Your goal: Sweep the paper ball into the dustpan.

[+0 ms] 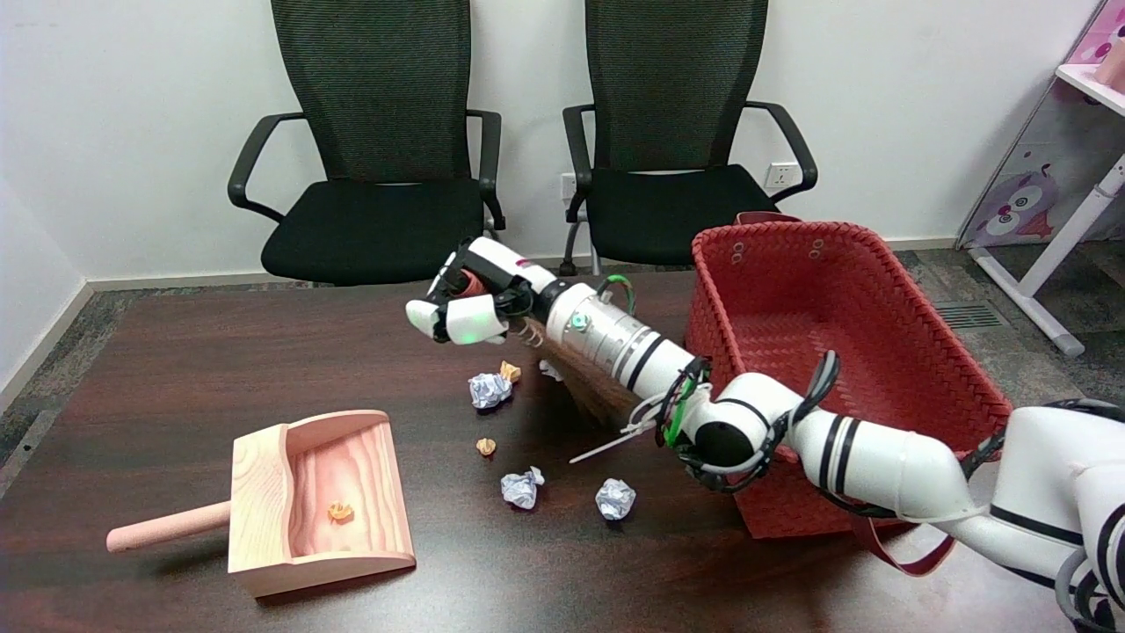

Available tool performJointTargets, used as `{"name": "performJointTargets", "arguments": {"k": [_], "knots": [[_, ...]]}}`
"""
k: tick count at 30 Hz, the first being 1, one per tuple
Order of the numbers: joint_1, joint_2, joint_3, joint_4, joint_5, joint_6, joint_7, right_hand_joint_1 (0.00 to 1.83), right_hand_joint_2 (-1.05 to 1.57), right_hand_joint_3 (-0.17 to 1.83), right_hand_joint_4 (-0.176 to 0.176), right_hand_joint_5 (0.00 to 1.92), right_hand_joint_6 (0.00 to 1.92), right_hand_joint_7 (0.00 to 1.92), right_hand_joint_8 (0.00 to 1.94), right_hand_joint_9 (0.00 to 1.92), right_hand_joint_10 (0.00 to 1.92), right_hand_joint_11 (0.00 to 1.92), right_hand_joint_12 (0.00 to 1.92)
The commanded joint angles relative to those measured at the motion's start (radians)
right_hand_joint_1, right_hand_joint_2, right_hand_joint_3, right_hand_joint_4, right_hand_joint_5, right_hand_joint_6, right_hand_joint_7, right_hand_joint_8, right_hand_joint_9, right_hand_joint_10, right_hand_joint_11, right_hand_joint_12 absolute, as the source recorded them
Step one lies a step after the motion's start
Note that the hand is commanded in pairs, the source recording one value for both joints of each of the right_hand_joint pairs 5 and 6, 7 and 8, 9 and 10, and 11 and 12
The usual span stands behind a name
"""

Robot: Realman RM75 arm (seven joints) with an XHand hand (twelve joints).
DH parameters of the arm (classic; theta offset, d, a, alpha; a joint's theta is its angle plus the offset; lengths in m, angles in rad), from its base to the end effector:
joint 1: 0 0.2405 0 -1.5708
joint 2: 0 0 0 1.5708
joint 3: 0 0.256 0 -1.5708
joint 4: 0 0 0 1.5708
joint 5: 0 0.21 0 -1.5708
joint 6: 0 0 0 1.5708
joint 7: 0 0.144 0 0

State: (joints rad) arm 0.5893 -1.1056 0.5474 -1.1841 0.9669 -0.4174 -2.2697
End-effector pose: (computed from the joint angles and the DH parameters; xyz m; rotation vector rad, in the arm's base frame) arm -0.2406 -0.4161 0.1707 1.9150 -1.0395 0.7233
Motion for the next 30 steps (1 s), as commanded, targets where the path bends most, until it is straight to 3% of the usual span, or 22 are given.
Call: {"name": "performJointTargets", "arguments": {"k": [1, 11, 22, 30], "knots": [[0.046, -0.062, -0.055, 0.010, -0.014, 0.072, 0.379, 0.91, 0.87, 1.33, 0.002, 1.92, 1.92, 1.92, 1.92, 1.92, 1.92, 1.92, 1.92], [0.047, -0.111, -0.046, -0.009, -0.012, 0.080, 0.605, 0.87, 0.70, 1.54, 0.008, 1.92, 1.92, 1.92, 1.92, 1.92, 1.92, 1.92, 1.92], [0.063, -0.128, -0.055, -0.079, 0.116, 0.071, 0.679, 0.83, 0.69, 1.55, 0.009, 1.92, 1.92, 1.92, 1.92, 1.92, 1.92, 1.92, 1.92], [0.086, -0.134, -0.076, -0.080, 0.119, 0.084, 0.896, 0.82, 0.58, 1.60, 0.009, 1.92, 1.92, 1.92, 1.92, 1.92, 1.92, 1.92, 1.92]]}}
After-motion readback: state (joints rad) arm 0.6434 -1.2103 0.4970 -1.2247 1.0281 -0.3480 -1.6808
